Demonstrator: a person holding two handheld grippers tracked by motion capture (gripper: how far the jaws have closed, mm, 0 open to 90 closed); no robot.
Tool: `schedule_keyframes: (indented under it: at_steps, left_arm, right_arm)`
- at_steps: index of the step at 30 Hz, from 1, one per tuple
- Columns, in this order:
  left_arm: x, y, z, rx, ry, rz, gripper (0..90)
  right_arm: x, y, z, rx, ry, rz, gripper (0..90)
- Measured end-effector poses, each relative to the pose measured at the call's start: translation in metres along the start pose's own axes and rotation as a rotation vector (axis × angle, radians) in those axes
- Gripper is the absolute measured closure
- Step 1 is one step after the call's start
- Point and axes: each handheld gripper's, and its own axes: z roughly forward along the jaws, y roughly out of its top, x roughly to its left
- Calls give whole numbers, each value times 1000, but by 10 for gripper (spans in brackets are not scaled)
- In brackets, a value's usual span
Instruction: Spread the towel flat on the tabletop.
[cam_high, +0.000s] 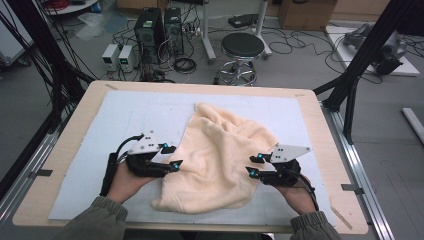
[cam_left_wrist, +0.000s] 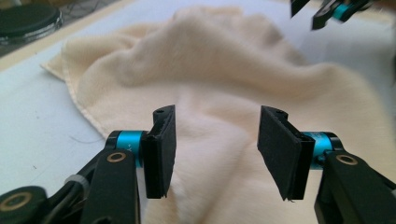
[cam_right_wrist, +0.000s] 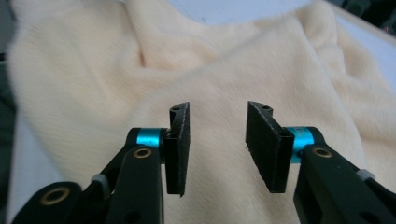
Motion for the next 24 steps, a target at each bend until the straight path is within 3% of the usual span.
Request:
schedule_keyframes:
  at_steps: [3, 5, 8, 10, 12, 16, 20, 24]
  left_arm:
    - [10, -6, 22, 63, -19, -12, 466]
    - [18, -10, 33, 101, -37, -53, 462]
    - [26, -16, 43, 144, -29, -70, 428]
    - [30, -19, 48, 185, -36, -82, 472]
    - [30, -23, 52, 238, -54, -75, 600]
    - [26, -23, 55, 258, -63, -64, 792]
    - [24, -23, 49, 263, -56, -58, 834]
    - [20, -28, 32, 257, -31, -54, 840]
  right_arm:
    - [-9, -11, 13, 57, -11, 26, 549]
    - [-12, -15, 20, 86, -9, 38, 550]
    - [-15, -19, 31, 138, -18, 36, 563]
    - [-16, -21, 39, 178, -17, 24, 599]
    - [-15, -22, 47, 204, -8, 3, 636]
    - [-16, -23, 48, 194, 25, 25, 715]
    - [-15, -21, 49, 195, 38, 6, 829]
    - [-10, -18, 46, 192, 36, -37, 852]
